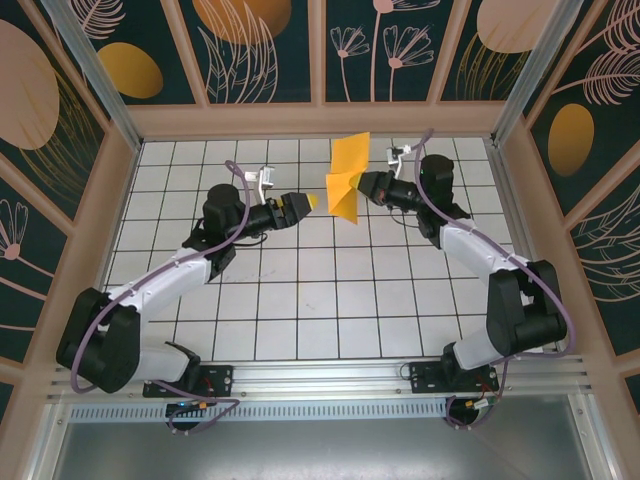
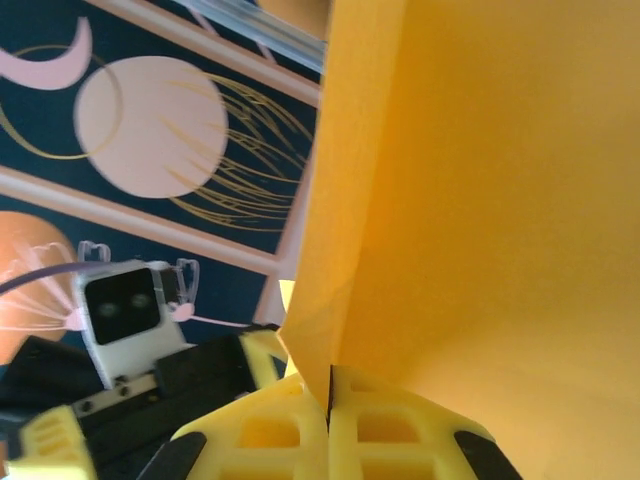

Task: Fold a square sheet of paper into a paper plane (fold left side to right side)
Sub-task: Turn over the paper at the center of the table.

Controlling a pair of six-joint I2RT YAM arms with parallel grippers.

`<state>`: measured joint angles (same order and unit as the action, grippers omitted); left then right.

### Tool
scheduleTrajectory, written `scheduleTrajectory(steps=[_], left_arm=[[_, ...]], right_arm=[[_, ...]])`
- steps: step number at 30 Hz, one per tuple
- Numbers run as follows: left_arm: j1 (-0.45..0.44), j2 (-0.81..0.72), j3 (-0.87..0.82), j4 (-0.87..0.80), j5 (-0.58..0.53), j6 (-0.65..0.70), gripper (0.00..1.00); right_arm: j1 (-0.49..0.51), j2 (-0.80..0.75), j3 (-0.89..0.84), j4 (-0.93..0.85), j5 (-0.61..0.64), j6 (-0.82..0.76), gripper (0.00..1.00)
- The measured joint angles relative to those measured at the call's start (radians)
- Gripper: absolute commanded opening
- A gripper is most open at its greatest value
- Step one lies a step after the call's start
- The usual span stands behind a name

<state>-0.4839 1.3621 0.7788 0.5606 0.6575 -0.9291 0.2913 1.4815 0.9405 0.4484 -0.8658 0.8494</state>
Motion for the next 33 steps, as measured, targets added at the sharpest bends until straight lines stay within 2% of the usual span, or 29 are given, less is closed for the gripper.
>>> scheduleTrajectory(steps=[4,8,19,29,31,33], left_arm=[[-0.026,0.048,0.000,0.079,0.064,-0.057,0.93],[-0.043,0.094,0.000,0.144,0.104,-0.114,0.83],[-0.046,0.115,0.001,0.225,0.113,-0.183,0.62],[-0.046,0.115,0.001,0.249,0.113,-0.201,0.31],[-0.046,0.115,0.001,0.251,0.113,-0.204,0.24],[-0.046,0.115,0.001,0.251,0.111,-0.206,0.21]], right_arm=[[0.041,0.000,0.026,0.030,-0.013,0.042,0.07],[0.071,0.000,0.027,0.044,-0.027,0.076,0.08],[0.089,0.000,0.027,0.049,-0.062,0.104,0.08],[0.099,0.000,0.025,0.048,-0.079,0.108,0.09],[0.103,0.000,0.023,0.047,-0.079,0.108,0.11],[0.105,-0.001,0.017,0.040,-0.079,0.108,0.16]])
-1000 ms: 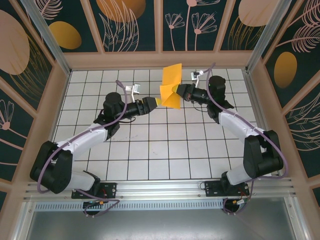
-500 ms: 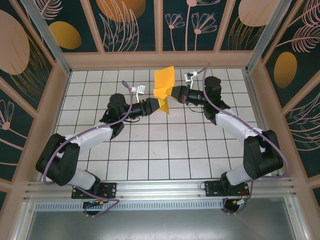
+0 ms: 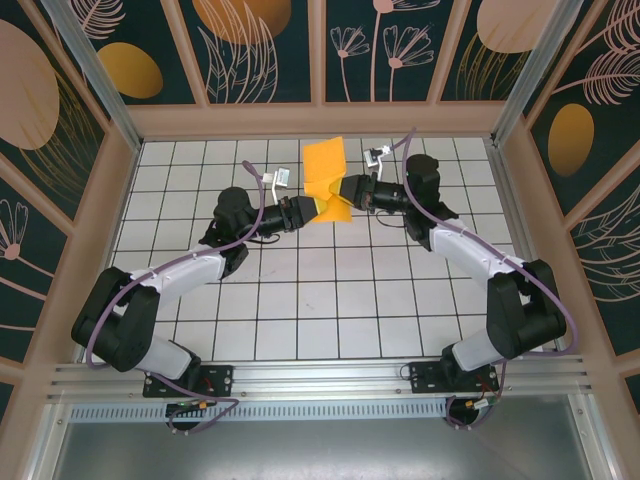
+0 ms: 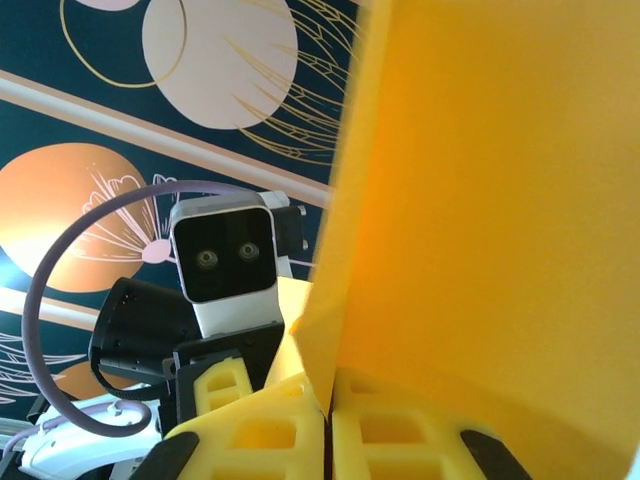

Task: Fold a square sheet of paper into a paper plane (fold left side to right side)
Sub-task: Turn over the paper at the center of the table.

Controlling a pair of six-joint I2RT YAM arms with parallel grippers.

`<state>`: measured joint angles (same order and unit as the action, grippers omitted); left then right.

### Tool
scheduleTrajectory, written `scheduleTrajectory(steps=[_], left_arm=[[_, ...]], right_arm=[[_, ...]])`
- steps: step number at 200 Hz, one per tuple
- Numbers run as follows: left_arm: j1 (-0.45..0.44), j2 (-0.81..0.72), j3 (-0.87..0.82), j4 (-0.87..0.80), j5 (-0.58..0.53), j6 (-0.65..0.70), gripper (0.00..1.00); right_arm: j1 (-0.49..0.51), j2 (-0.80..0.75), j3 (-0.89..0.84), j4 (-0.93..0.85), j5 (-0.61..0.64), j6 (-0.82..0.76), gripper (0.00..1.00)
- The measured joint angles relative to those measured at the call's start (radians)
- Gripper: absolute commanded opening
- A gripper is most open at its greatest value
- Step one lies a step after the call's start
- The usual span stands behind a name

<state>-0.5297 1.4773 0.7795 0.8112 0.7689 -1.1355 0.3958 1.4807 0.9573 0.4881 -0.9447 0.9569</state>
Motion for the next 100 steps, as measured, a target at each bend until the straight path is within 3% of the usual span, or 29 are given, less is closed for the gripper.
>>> scheduleTrajectory(steps=[31,55,77,100], left_arm=[[0.000,0.000,0.000,-0.004,-0.004,0.005,0.10],[0.000,-0.001,0.001,-0.043,-0.018,0.036,0.08],[0.000,-0.008,0.034,-0.228,-0.066,0.150,0.06],[-0.011,-0.029,0.125,-0.509,-0.187,0.327,0.04]], right_arm=[[0.000,-0.005,-0.005,-0.040,0.002,-0.012,0.32],[-0.010,-0.036,-0.005,-0.114,0.019,-0.064,0.46],[-0.043,-0.089,0.003,-0.255,0.076,-0.149,0.55],[-0.088,-0.136,0.059,-0.489,0.248,-0.284,0.56]])
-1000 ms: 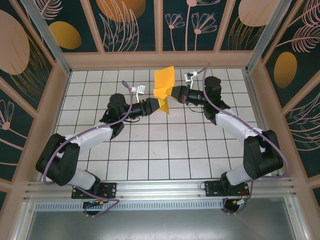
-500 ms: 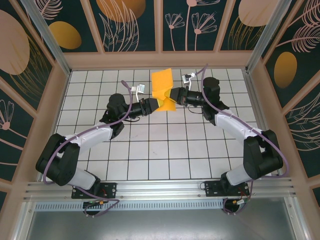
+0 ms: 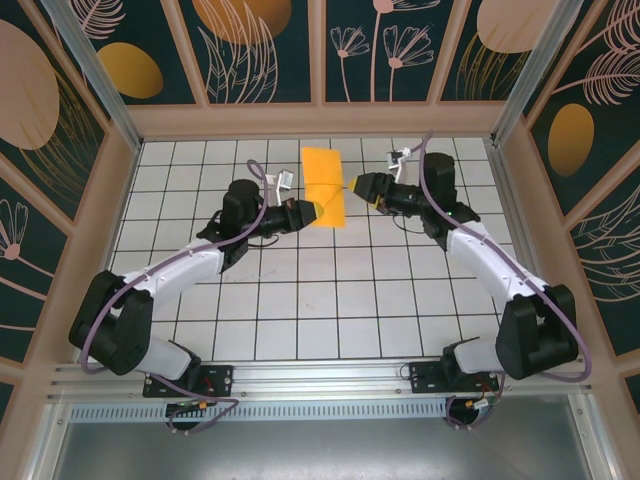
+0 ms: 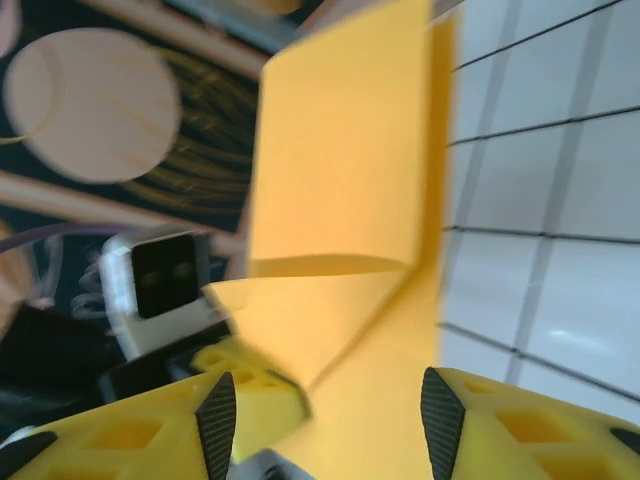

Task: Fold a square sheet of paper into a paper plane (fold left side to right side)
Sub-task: Turn over the paper at the center of the table.

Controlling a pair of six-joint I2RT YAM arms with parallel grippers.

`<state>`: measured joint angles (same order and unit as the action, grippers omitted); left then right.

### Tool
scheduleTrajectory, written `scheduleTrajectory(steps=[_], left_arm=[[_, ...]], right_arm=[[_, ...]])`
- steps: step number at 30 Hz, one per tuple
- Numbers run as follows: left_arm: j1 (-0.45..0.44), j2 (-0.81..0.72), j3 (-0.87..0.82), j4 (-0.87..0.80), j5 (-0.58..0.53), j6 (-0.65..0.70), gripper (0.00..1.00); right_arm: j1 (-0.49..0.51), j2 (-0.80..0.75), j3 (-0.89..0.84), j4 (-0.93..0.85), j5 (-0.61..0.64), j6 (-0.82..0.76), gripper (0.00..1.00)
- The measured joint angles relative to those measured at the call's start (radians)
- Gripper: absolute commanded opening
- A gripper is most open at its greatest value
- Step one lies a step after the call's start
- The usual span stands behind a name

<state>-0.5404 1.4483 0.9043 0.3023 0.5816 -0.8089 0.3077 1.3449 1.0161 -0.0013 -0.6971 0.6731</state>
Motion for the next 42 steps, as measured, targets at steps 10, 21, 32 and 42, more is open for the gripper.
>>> scheduleTrajectory(steps=[10,21,32,42], left_arm=[[-0.158,0.034,0.401,-0.755,-0.628,0.290,0.03],[-0.315,0.455,0.821,-1.406,-1.153,0.189,0.05],[-0.371,0.802,0.983,-1.621,-1.178,0.134,0.12],[-0.371,0.920,1.141,-1.616,-1.023,0.192,0.58]], right_arm=[[-0.170,-0.167,-0.061,-0.296,0.404,-0.154,0.59],[-0.195,-0.191,-0.162,-0.339,0.476,-0.189,0.59],[-0.198,-0.228,-0.188,-0.314,0.427,-0.188,0.59],[-0.228,-0.230,-0.204,-0.315,0.407,-0.190,0.61]])
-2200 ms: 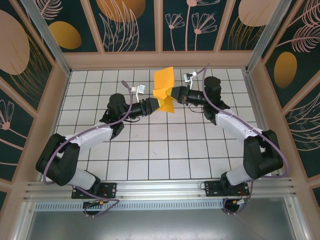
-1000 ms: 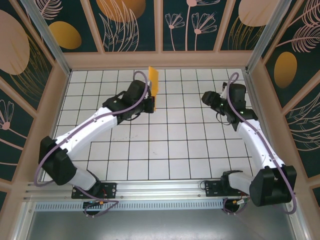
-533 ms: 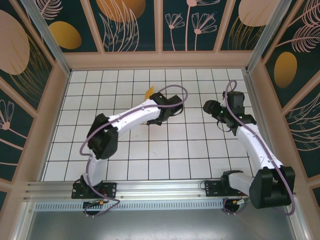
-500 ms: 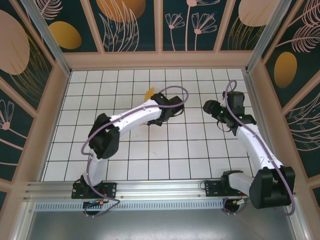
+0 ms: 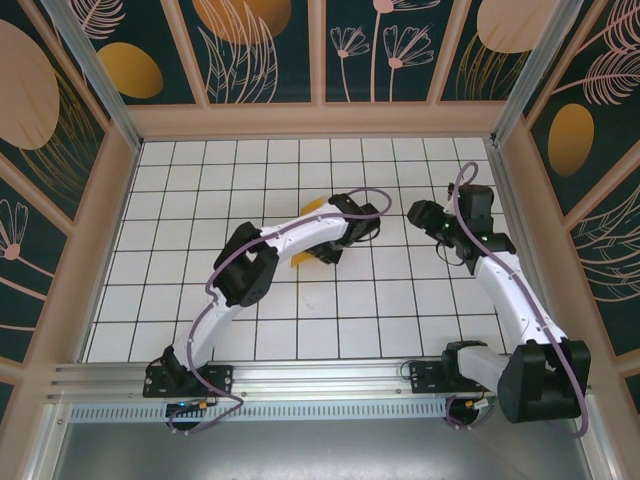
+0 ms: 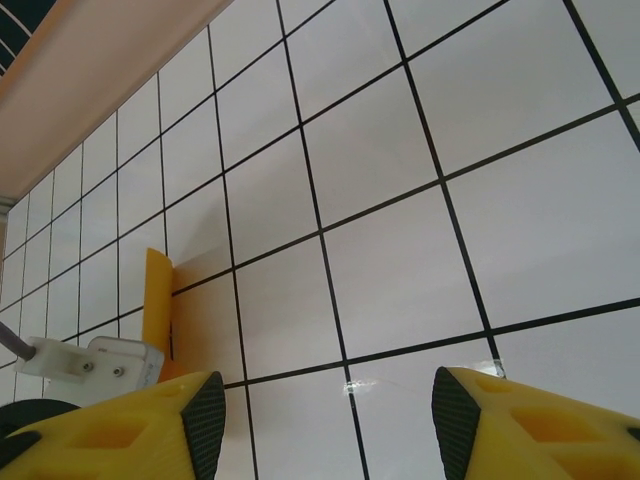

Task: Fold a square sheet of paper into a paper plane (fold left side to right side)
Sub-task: Turn over the paper at the center of the table, then third fold the triangle at the center of the table.

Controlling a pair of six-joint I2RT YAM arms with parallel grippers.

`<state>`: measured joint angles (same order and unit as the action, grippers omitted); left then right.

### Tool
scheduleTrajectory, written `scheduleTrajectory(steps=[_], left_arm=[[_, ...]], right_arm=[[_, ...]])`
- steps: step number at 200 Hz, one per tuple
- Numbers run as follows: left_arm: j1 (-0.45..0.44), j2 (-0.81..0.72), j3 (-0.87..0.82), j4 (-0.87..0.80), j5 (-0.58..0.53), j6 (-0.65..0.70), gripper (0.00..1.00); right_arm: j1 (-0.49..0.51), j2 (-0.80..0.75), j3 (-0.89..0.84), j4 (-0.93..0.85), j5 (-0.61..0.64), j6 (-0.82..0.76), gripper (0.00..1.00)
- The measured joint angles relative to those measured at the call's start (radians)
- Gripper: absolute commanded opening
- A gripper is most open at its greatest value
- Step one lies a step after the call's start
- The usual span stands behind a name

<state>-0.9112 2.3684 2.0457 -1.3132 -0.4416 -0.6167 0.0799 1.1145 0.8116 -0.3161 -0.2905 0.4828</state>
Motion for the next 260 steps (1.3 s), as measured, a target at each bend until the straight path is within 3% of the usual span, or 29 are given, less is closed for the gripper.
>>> scheduleTrajectory(steps=[26,59,95,127,154,207,260], left_arm=[[0.000,0.023,0.142,0.023,0.081,0.042,0.73],[0.013,-0.012,0.211,0.118,0.220,0.095,0.78],[0.109,-0.265,-0.132,0.348,0.377,0.124,0.81],[0.322,-0.595,-0.546,0.644,0.536,0.118,0.85],[0.459,-0.762,-0.806,0.883,0.654,0.085,0.86],[0.554,-0.805,-1.093,1.184,0.825,0.019,0.85],[0.573,-0.778,-1.141,1.310,0.909,-0.010,0.79]], right_arm=[[-0.017,0.000,0.011,-0.041,-0.008,-0.013,0.65],[-0.015,0.016,0.031,-0.048,-0.063,-0.025,0.65],[0.087,0.113,0.035,0.024,-0.132,-0.010,0.65],[0.240,0.307,0.112,0.107,-0.146,0.021,0.64],[0.335,0.500,0.245,0.138,-0.129,0.029,0.64],[0.429,0.814,0.516,0.160,-0.092,0.027,0.64],[0.435,0.999,0.651,0.126,-0.079,0.008,0.63]])
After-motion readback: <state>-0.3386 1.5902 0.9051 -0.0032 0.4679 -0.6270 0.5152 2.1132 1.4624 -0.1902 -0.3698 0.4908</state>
